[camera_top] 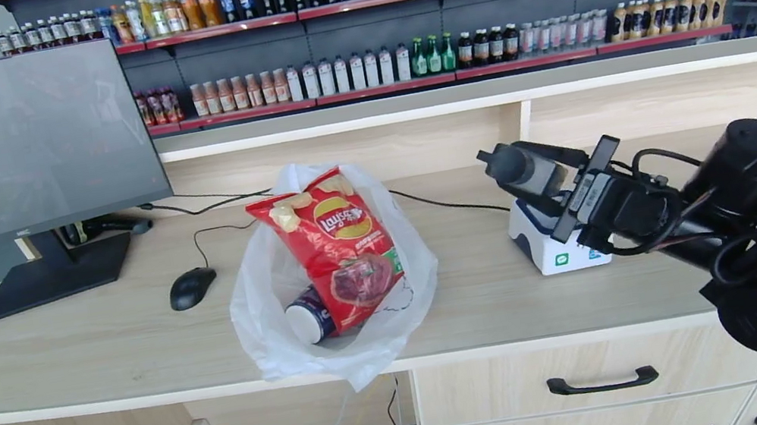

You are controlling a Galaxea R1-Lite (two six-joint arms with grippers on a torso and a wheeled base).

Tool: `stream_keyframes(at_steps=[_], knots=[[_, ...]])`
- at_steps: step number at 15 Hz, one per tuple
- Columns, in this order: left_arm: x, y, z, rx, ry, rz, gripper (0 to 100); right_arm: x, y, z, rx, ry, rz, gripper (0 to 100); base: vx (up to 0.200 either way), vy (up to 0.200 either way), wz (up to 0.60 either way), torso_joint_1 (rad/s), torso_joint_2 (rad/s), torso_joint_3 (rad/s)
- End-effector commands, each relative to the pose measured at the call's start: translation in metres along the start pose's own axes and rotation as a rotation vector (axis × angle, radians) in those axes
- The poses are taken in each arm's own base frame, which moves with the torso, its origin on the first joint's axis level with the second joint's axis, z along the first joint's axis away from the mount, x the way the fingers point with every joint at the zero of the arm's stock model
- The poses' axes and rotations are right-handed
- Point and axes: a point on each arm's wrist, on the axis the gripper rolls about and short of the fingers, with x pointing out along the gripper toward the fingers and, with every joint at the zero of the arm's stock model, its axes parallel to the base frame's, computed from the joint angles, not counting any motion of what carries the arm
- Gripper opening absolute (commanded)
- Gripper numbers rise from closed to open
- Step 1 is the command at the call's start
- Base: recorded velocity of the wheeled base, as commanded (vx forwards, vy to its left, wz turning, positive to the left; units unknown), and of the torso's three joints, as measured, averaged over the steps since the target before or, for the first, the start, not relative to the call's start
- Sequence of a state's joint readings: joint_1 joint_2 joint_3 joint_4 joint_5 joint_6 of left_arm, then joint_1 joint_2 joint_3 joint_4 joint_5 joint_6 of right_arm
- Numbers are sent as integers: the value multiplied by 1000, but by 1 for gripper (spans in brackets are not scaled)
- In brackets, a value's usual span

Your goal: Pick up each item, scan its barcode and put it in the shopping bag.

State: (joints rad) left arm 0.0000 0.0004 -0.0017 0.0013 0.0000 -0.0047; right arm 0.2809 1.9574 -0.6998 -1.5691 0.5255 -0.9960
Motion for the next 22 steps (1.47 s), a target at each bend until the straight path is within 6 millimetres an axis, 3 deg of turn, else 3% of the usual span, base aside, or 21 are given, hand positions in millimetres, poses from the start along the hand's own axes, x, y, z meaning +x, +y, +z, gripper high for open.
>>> stream_keyframes(at_steps=[1, 6, 11, 22], knots=[[0, 0, 0, 0, 0, 0, 100, -5, 16, -31, -22, 31, 66, 0, 0, 0, 0, 0, 0, 0], [0, 0, 0, 0, 0, 0, 100, -13, 26, -52, -78, 33, 122, 0, 0, 0, 0, 0, 0, 0], [0, 0, 0, 0, 0, 0, 100, -24, 21, -68, -94, 71, 119, 0, 0, 0, 0, 0, 0, 0], [0, 0, 0, -1, 0, 0, 100, -17, 15, -72, -116, 33, 107, 0, 0, 0, 0, 0, 0, 0]])
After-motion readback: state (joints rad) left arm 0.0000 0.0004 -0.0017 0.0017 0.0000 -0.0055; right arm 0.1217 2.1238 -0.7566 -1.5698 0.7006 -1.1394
